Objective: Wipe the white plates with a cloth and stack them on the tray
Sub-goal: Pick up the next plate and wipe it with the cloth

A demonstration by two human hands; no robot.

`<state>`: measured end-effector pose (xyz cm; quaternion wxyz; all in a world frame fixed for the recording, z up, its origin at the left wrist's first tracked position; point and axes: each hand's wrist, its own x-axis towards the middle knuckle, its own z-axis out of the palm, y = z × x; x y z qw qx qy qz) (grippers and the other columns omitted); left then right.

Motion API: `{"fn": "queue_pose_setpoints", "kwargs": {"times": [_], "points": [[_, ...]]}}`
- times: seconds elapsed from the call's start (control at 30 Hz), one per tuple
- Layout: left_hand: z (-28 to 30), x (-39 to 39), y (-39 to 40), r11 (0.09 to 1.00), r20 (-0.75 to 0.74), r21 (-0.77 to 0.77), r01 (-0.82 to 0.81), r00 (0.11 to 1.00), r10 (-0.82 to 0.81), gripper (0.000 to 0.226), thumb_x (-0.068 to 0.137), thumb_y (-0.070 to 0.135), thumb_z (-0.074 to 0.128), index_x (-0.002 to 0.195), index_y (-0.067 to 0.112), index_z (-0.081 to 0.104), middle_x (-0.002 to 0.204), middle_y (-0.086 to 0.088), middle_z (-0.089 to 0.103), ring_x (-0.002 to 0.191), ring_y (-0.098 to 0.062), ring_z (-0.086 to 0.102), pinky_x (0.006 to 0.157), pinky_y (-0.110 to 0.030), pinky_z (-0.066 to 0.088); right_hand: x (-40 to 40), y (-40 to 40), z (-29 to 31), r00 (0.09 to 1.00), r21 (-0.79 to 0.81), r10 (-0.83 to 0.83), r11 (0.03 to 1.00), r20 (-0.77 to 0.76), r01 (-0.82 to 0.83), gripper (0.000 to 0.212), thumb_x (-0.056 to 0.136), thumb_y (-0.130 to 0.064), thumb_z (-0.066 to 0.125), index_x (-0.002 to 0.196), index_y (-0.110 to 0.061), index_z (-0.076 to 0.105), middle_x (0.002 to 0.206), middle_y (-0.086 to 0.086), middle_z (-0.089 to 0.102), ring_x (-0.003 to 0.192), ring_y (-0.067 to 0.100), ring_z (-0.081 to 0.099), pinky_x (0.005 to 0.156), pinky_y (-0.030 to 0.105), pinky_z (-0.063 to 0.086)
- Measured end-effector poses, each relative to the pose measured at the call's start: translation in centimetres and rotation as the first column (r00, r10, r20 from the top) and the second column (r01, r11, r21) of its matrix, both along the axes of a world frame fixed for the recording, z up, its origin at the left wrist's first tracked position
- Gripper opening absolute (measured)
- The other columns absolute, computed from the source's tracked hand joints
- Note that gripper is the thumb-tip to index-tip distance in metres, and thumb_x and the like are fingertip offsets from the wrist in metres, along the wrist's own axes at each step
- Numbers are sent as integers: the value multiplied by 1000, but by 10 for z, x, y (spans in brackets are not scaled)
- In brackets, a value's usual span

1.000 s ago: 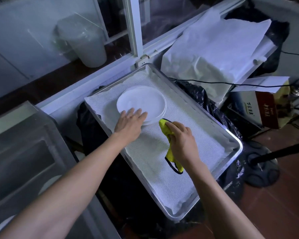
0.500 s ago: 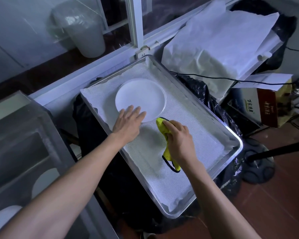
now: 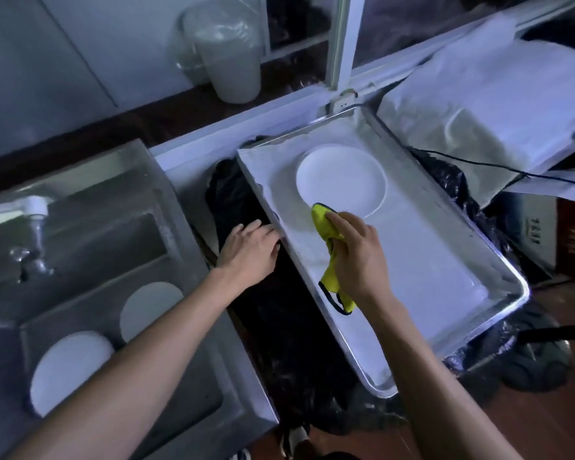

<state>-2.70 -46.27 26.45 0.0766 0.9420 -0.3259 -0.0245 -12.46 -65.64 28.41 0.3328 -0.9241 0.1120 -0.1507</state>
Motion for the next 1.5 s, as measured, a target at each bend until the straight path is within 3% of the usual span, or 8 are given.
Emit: {"fn": "queue_pose_setpoints", "kwargs": {"times": [0.13,0.3,0.63,0.77,0.93,1.07,1.2,1.5], "points": [[3,-4,67,992,-51,24,-125,991,126,40,97,31,55,135,17,63,136,-4,64,130,-29,55,104,-45,45,28,68,14,991,-52,133,990,3,-133,52,91,-3,54,139,-23,58,134,3,60,108,38,55,90,48,49],[0,-17,168,974,-103,18,-227,968,227,40,98,26,51,135,15,60,129,-10,66,118,-34,59,94,-46,51,49,158,8,947,-80,320,943,-34,-322,53,92,-9,49,141,-27,55,137,2,57,111,38,55,88,50,51],[-58,-51,354,856,-269,23,-516,822,502,44,95,27,55,139,26,60,132,-8,67,116,-32,64,92,-39,54,60,333,-37,850,-105,499,848,-170,-519,54,94,-11,52,140,-38,47,133,-4,57,106,35,54,82,51,52],[-90,-60,404,790,-370,-7,-613,736,567,43,94,26,56,137,28,62,130,-5,69,112,-31,67,87,-37,54,58,381,-60,828,-76,514,838,-223,-541,51,93,-9,53,141,-29,54,133,3,59,110,38,55,85,49,52],[-125,-54,440,793,-408,21,-609,719,562,33,87,22,47,111,20,68,102,-8,74,89,-35,68,68,-37,55,63,413,-92,812,-46,495,845,-309,-533,52,93,-3,56,141,-24,56,135,6,59,113,39,53,88,54,51],[-162,-32,448,789,-424,4,-614,714,557,39,92,18,52,128,18,66,117,-10,73,102,-36,68,80,-41,57,78,425,-120,816,-4,462,870,-348,-494,56,91,3,56,140,-24,56,137,2,58,117,35,51,92,55,49],[-210,-5,453,740,-403,7,-673,675,618,37,95,20,52,130,22,67,115,-9,74,98,-33,69,79,-38,56,101,428,-155,810,7,450,875,-376,-483,55,91,2,54,140,-23,57,138,1,57,120,35,50,96,54,47],[-295,47,450,620,-553,-7,-785,519,652,47,98,23,52,145,23,54,137,-8,64,119,-33,62,94,-35,49,140,425,-223,770,46,489,854,-409,-518,55,90,4,52,139,-20,58,135,2,58,116,34,52,93,47,50]]}}
